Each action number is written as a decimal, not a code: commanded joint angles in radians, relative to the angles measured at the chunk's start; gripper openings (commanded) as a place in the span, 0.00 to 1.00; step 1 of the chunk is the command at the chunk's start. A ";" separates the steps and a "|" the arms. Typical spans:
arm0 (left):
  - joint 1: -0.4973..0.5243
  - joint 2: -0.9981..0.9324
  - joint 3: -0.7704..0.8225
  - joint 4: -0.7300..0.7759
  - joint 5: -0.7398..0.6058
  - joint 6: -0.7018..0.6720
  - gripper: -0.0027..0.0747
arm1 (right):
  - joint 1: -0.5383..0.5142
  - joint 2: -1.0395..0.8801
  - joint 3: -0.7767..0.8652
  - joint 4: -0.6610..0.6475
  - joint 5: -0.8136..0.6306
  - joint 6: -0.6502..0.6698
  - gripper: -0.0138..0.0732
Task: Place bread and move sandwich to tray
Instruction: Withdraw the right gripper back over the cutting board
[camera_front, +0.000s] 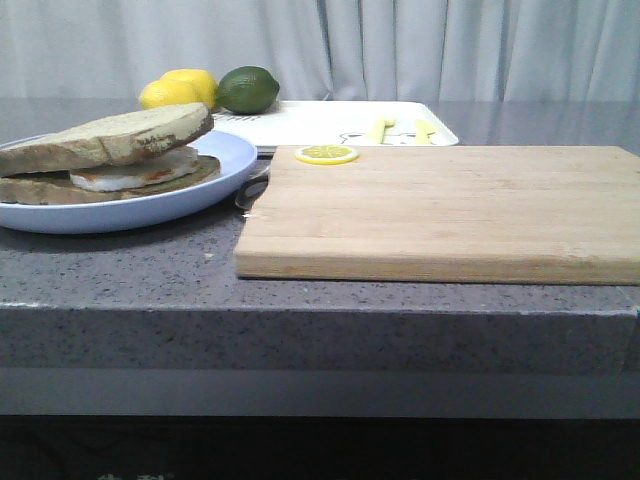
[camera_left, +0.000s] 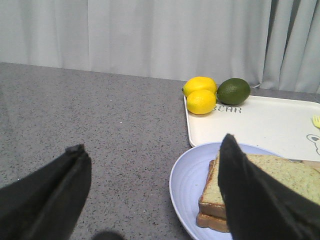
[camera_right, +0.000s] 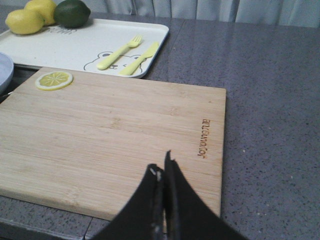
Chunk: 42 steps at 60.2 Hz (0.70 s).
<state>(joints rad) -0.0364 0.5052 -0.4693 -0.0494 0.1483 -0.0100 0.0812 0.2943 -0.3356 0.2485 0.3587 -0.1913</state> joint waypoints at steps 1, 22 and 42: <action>0.002 0.010 -0.033 0.000 -0.081 0.002 0.70 | 0.001 -0.053 0.008 0.019 -0.148 0.001 0.07; 0.002 0.036 -0.056 -0.017 -0.084 0.002 0.70 | 0.001 -0.076 0.010 0.019 -0.153 0.001 0.07; -0.004 0.431 -0.367 0.014 0.216 0.041 0.70 | 0.001 -0.076 0.010 0.019 -0.161 0.001 0.07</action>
<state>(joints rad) -0.0364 0.8473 -0.7334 -0.0366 0.3427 0.0000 0.0812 0.2118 -0.2998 0.2621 0.2835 -0.1913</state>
